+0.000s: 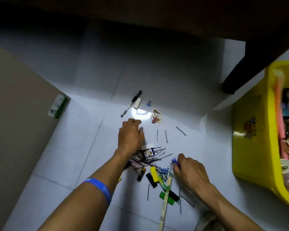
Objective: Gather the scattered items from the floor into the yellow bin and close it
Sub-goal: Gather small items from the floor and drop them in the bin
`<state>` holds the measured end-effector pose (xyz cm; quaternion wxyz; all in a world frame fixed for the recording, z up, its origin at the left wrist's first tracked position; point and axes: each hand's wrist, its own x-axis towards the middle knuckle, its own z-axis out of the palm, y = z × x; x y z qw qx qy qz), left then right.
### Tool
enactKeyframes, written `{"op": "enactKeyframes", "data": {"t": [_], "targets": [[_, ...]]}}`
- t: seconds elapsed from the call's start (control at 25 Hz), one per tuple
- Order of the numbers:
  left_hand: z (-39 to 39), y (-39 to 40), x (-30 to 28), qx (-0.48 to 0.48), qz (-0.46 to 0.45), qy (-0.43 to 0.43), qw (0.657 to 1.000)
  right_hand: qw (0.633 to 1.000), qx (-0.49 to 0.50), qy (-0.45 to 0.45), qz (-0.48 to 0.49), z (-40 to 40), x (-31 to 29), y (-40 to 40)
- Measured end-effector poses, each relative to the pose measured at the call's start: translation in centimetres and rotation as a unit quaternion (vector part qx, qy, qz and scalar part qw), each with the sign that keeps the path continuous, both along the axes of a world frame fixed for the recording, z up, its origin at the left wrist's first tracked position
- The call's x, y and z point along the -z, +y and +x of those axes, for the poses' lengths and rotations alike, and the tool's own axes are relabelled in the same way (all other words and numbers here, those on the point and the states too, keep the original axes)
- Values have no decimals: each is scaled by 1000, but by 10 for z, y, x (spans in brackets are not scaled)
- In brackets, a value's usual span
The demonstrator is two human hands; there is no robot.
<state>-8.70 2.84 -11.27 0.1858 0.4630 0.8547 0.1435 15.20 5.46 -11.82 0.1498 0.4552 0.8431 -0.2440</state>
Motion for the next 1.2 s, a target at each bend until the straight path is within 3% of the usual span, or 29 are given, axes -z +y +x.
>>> {"op": "enactKeyframes", "data": {"t": [0.12,0.28,0.36,0.48,0.68,0.88,1.0,1.08,1.2], "targets": [[-35,58,2,-17,2,12,1000,1000,-21,2,-11,-13,1,22],[-59,104,20,4,-88,13,996,997,-60,41,-21,-31,-3,48],[-53,104,28,2,-58,32,998,997,-50,62,1,-43,-5,63],[-22,76,33,4,15,-34,999,993,12,106,49,-67,-6,95],[3,43,30,-35,-34,-121,991,983,83,162,37,-129,8,122],[-9,23,15,-134,32,-187,973,994,39,64,76,-155,32,90],[-27,-11,3,-250,34,-235,939,993,-8,67,102,-159,33,62],[-34,-42,2,-293,2,-219,931,989,-65,49,123,-158,33,43],[-23,-87,3,-277,-73,-151,946,981,-125,15,148,-150,35,24]]}}
